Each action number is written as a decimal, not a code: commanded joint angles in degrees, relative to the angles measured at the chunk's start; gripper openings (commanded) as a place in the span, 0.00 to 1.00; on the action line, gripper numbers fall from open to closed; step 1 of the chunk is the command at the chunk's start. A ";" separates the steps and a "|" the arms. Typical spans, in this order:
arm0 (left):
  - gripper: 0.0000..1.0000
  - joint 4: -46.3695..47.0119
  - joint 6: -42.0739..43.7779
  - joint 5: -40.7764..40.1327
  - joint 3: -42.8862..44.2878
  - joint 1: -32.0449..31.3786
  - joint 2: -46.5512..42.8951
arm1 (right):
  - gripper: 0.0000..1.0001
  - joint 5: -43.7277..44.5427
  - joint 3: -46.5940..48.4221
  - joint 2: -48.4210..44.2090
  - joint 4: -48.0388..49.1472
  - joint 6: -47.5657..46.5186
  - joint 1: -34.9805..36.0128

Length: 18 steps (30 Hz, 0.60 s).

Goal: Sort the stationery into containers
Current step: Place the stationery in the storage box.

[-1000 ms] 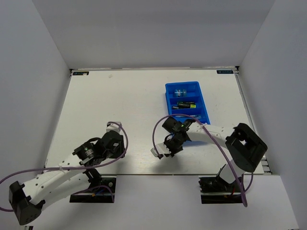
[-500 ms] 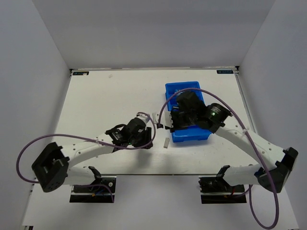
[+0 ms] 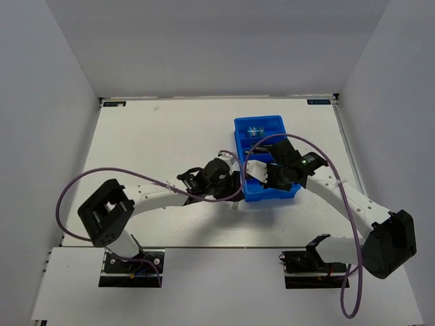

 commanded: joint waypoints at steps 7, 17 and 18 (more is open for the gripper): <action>0.62 -1.45 -0.51 -0.48 4.57 -1.51 2.99 | 0.02 -8.69 2.33 4.76 -0.22 -4.54 -6.74; 0.62 -4.26 -0.33 -1.71 6.85 -2.74 6.33 | 0.64 -13.61 4.71 6.43 -1.28 -4.29 -10.35; 0.60 -5.22 -0.16 -2.06 7.11 -3.00 7.03 | 0.64 -14.31 4.88 5.82 -1.11 -3.76 -10.52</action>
